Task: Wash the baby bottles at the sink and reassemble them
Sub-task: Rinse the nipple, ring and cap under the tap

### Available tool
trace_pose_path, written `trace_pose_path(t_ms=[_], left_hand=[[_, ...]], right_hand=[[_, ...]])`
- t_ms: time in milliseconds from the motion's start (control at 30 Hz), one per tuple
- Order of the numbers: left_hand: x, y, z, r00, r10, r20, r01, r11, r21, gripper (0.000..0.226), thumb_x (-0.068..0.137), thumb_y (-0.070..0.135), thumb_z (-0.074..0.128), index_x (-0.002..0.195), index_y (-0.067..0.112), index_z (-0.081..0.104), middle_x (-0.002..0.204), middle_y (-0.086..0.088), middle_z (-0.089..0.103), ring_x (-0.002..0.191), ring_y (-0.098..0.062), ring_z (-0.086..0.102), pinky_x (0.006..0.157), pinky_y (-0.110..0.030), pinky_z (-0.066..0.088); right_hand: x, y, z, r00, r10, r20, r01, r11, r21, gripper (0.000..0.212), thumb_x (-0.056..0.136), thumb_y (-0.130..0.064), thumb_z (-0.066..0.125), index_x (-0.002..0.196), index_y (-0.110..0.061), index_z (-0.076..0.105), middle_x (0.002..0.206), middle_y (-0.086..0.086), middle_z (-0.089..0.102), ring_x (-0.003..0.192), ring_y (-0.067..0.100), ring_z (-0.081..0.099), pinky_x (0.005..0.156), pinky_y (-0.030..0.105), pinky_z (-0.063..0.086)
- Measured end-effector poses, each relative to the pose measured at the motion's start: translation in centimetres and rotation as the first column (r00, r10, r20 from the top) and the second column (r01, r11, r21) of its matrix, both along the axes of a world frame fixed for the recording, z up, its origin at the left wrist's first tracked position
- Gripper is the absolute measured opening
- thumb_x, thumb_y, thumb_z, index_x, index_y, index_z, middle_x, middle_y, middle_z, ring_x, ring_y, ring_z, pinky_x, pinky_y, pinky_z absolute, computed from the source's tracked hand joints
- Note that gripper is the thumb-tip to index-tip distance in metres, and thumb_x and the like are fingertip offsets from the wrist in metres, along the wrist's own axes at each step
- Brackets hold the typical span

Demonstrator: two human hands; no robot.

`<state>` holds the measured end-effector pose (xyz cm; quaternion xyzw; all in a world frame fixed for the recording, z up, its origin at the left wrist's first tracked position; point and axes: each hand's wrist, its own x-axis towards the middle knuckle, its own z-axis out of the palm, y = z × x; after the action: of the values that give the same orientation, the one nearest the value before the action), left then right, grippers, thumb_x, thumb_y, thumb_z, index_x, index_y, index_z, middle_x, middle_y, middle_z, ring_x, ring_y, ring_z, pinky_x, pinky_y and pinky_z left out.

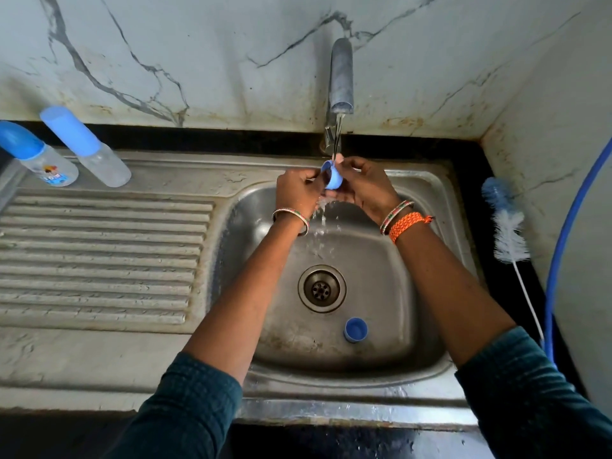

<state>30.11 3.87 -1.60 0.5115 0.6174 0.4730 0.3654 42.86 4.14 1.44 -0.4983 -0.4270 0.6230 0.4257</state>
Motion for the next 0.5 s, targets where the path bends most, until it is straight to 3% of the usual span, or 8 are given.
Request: trace_pose_path(t_ms=[33, 100, 167, 200, 267, 367, 433, 500], left_hand=[[-0.1, 0.0, -0.2, 0.993, 0.022, -0.116, -0.012, 0.996, 0.085, 0.030, 0.086, 0.026, 0.068, 0.064, 0.006, 0.070, 0.045, -0.001, 0.054, 0.039, 0.001, 0.048, 0.041, -0.018, 0.038], [-0.2, -0.2, -0.7, 0.971, 0.057, -0.231, -0.023, 0.989, 0.148, 0.037, 0.085, 0.027, 0.068, 0.052, 0.012, 0.060, 0.041, -0.005, 0.043, 0.041, -0.007, 0.034, 0.044, -0.024, 0.026], [-0.4, -0.4, -0.8, 0.973, 0.026, -0.229, 0.004, 0.991, 0.132, 0.032, 0.086, 0.025, 0.067, 0.061, 0.006, 0.067, 0.048, -0.009, 0.051, 0.047, -0.009, 0.039, 0.048, -0.024, 0.031], [-0.3, -0.5, -0.6, 0.987, -0.009, -0.161, 0.025, 0.995, 0.099, 0.024, 0.087, 0.021, 0.067, 0.074, 0.002, 0.072, 0.056, -0.010, 0.061, 0.050, -0.008, 0.047, 0.051, -0.024, 0.040], [0.3, -0.6, 0.5, 0.991, -0.049, 0.124, 0.058, 0.996, -0.068, 0.018, 0.088, 0.008, 0.062, 0.102, 0.002, 0.071, 0.083, -0.010, 0.070, 0.059, -0.008, 0.058, 0.059, -0.026, 0.053], [1.1, -0.8, 2.1, 0.815, 0.035, 0.578, 0.167, 0.941, -0.293, 0.035, 0.091, -0.002, 0.049, 0.121, 0.012, 0.060, 0.093, -0.006, 0.063, 0.062, -0.009, 0.056, 0.063, -0.024, 0.050], [1.1, -1.0, 2.6, 0.714, 0.041, 0.699, 0.242, 0.922, -0.301, 0.044, 0.092, -0.005, 0.041, 0.125, 0.018, 0.056, 0.094, -0.005, 0.062, 0.061, -0.009, 0.054, 0.066, -0.025, 0.047], [1.0, -1.0, 2.7, 0.667, 0.032, 0.744, 0.273, 0.919, -0.284, 0.048, 0.090, -0.010, 0.037, 0.125, 0.017, 0.055, 0.092, -0.005, 0.062, 0.057, -0.008, 0.057, 0.064, -0.025, 0.047]], right_hand=[[0.1, 0.1, 0.2, 0.999, 0.015, 0.029, -0.015, 0.999, -0.030, 0.021, 0.094, -0.026, 0.056, 0.098, -0.006, 0.064, 0.090, 0.012, 0.070, 0.071, 0.019, 0.071, 0.061, 0.025, 0.058], [0.4, 0.2, 0.5, 0.995, 0.085, 0.053, -0.079, 0.990, -0.114, 0.023, 0.095, -0.028, 0.056, 0.099, -0.007, 0.065, 0.081, 0.010, 0.071, 0.063, 0.018, 0.071, 0.055, 0.020, 0.055], [0.7, 0.2, 0.4, 0.994, 0.111, 0.016, -0.107, 0.983, -0.152, 0.018, 0.094, -0.021, 0.057, 0.099, -0.006, 0.064, 0.082, 0.012, 0.071, 0.062, 0.017, 0.071, 0.054, 0.019, 0.055], [0.8, 0.2, 0.2, 0.995, 0.094, -0.041, -0.100, 0.983, -0.156, 0.013, 0.094, -0.015, 0.057, 0.098, -0.005, 0.063, 0.087, 0.014, 0.069, 0.064, 0.019, 0.071, 0.056, 0.020, 0.056], [0.7, 0.0, -0.2, 0.987, 0.044, -0.153, -0.062, 0.991, -0.116, 0.007, 0.092, -0.003, 0.056, 0.098, -0.006, 0.057, 0.095, 0.015, 0.065, 0.069, 0.021, 0.071, 0.061, 0.026, 0.059], [0.5, -0.6, -0.7, 0.960, 0.026, -0.278, -0.032, 0.999, -0.017, 0.022, 0.089, 0.011, 0.051, 0.097, -0.009, 0.051, 0.103, 0.011, 0.062, 0.081, 0.019, 0.069, 0.072, 0.033, 0.060], [0.3, -1.0, -0.9, 0.936, 0.036, -0.350, -0.031, 0.999, 0.021, 0.029, 0.088, 0.018, 0.047, 0.098, -0.009, 0.050, 0.110, 0.009, 0.058, 0.086, 0.019, 0.068, 0.076, 0.035, 0.059], [0.2, -1.2, -1.0, 0.924, 0.037, -0.380, -0.034, 0.999, 0.013, 0.033, 0.087, 0.020, 0.044, 0.101, -0.009, 0.049, 0.115, 0.009, 0.055, 0.091, 0.020, 0.065, 0.080, 0.035, 0.057]])
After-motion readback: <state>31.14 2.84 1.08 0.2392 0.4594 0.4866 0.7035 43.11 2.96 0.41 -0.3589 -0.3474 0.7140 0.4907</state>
